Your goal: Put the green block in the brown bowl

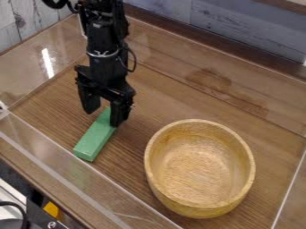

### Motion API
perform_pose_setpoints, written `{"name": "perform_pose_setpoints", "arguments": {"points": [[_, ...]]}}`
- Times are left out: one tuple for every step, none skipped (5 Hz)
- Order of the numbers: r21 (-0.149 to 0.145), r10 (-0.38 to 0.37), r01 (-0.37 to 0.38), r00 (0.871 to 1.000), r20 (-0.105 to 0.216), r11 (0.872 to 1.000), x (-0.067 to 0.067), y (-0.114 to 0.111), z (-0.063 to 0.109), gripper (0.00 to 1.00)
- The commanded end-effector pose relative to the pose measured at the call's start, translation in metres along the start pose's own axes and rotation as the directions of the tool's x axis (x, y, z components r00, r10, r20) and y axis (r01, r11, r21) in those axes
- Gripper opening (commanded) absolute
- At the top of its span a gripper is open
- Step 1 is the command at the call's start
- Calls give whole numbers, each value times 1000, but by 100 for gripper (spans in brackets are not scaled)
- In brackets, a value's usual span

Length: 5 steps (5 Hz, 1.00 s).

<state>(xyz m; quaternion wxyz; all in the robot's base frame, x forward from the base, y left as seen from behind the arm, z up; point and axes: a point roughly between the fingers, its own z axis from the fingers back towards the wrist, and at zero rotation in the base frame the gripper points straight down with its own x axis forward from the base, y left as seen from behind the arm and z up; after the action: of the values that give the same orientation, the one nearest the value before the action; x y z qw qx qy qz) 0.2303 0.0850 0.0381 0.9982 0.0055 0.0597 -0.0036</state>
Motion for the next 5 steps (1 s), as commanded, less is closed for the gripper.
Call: {"name": "perform_pose_setpoints", "arguments": {"points": [[25, -20, 19, 999, 38, 1000, -3, -7, 13, 100], [22, 22, -22, 999, 31, 1000, -5, -9, 7, 100], [19, 64, -64, 998, 25, 998, -7, -11, 1, 100], [22, 50, -50, 999, 20, 998, -9, -16, -6, 100], [23, 35, -36, 999, 18, 999, -9, -23, -11, 0]]}}
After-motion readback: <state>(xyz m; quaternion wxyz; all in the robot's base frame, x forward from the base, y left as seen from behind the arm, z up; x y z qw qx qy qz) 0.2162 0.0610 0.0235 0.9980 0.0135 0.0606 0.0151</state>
